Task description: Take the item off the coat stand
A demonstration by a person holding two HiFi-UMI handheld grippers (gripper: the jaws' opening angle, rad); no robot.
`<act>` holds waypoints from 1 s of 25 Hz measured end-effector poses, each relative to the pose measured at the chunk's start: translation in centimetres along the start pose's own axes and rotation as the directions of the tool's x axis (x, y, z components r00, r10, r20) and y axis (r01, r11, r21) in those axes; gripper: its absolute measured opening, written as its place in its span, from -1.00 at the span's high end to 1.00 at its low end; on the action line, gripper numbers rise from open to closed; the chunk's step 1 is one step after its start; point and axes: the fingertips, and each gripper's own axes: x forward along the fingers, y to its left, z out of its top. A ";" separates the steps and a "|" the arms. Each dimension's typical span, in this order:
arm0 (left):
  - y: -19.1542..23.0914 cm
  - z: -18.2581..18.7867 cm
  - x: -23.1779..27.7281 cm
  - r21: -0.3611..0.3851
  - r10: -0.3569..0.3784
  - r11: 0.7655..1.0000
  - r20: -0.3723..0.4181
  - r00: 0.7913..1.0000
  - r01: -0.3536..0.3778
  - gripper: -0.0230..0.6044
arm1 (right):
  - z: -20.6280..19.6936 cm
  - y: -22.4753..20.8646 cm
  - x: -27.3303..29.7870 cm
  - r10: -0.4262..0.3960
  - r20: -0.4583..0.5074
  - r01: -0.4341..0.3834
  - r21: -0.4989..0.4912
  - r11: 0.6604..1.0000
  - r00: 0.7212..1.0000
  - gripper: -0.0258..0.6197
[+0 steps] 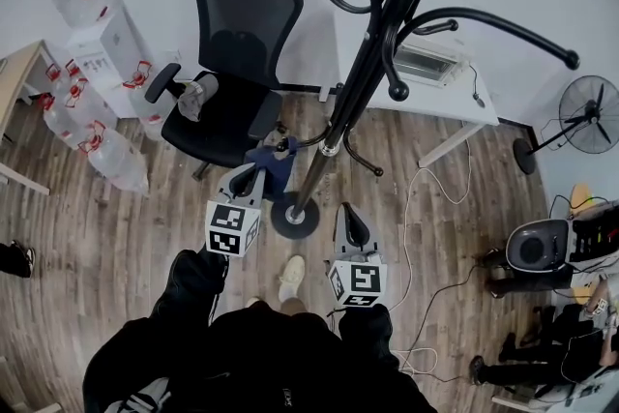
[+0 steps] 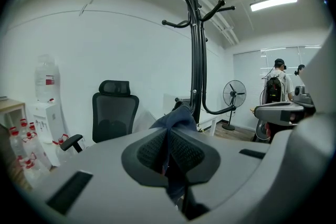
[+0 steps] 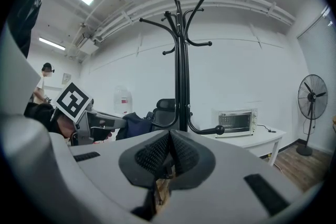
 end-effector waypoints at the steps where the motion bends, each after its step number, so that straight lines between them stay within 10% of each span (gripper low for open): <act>1: 0.0 0.1 -0.2 0.001 0.001 1.000 0.002 1.000 -0.001 0.83 | 0.1 0.1 -0.1 0.001 0.002 -0.001 0.000 1.000 1.000 0.87; 25: 0.5 0.9 -2.8 0.007 0.025 1.000 0.019 1.000 -0.025 0.83 | 1.1 1.6 -1.9 -0.003 0.031 0.003 -0.004 1.000 1.000 0.87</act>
